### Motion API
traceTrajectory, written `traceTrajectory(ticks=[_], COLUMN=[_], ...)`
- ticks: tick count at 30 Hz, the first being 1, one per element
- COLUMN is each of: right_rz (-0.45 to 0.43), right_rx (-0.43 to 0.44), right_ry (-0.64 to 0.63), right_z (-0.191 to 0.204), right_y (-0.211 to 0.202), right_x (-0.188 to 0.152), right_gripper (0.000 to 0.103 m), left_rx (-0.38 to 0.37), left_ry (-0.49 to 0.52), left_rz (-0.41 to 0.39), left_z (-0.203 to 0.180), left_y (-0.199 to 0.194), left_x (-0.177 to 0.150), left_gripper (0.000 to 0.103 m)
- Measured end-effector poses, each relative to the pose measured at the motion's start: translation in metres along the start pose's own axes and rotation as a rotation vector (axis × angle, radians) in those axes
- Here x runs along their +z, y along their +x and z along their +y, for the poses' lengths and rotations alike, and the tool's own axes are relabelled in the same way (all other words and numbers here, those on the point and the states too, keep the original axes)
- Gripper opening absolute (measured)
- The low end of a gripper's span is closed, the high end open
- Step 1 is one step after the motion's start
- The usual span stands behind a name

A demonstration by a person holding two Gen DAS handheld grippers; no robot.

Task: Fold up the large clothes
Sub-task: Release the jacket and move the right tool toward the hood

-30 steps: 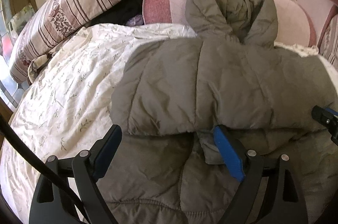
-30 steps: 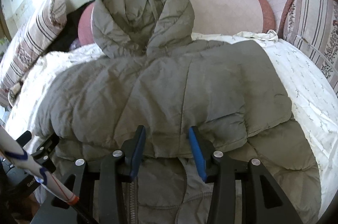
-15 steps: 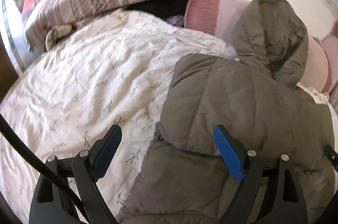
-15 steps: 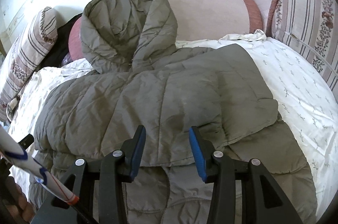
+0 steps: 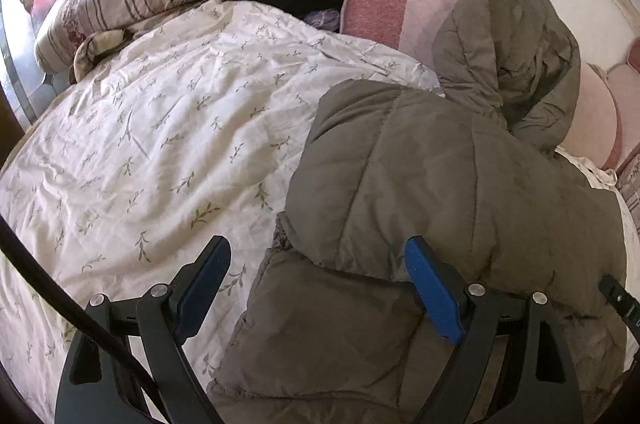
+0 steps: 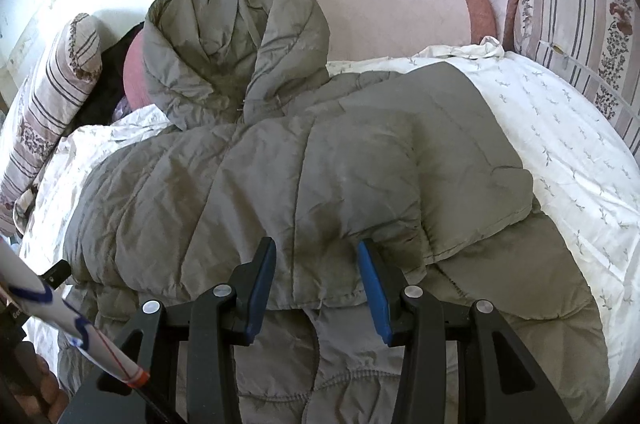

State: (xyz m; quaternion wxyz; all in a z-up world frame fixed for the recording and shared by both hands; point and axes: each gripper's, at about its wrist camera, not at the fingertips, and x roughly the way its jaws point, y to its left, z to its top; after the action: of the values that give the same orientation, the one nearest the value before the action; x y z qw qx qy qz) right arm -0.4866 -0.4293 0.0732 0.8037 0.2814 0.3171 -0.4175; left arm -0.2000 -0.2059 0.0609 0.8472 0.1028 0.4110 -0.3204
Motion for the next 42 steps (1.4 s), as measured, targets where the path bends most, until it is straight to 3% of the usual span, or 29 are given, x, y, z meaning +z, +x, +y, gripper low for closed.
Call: traceTrajectory(ticks=[9, 23, 28, 34, 42], right_rz=[-0.032, -0.064, -0.05, -0.017, -0.096], right_rx=[0.011, 0.024, 0.047, 0.065, 0.055], right_ry=[-0.037, -0.052, -0.039, -0.108, -0.186], right_z=[0.013, 0.009, 0.014, 0.034, 0.056], right_y=[-0.007, -0.034, -0.055, -0.083, -0.138], right_x=[-0.002, -0.002, -0.017, -0.04, 0.006], right_gripper=[0.046, 0.047, 0.047, 0.047, 0.052], left_rx=[0.027, -0.005, -0.045, -0.022, -0.064], left_ry=[0.069, 0.045, 0.033, 0.042, -0.02], left_rz=[-0.052, -0.051, -0.038, -0.043, -0.031], left_z=[-0.012, -0.011, -0.01, -0.01, 0.005], left_y=[-0.009, -0.014, -0.017, -0.015, -0.019], left_x=[0.001, 0.004, 0.005, 0.007, 0.011], left_gripper=[0.088, 0.088, 0.088, 0.088, 0.088])
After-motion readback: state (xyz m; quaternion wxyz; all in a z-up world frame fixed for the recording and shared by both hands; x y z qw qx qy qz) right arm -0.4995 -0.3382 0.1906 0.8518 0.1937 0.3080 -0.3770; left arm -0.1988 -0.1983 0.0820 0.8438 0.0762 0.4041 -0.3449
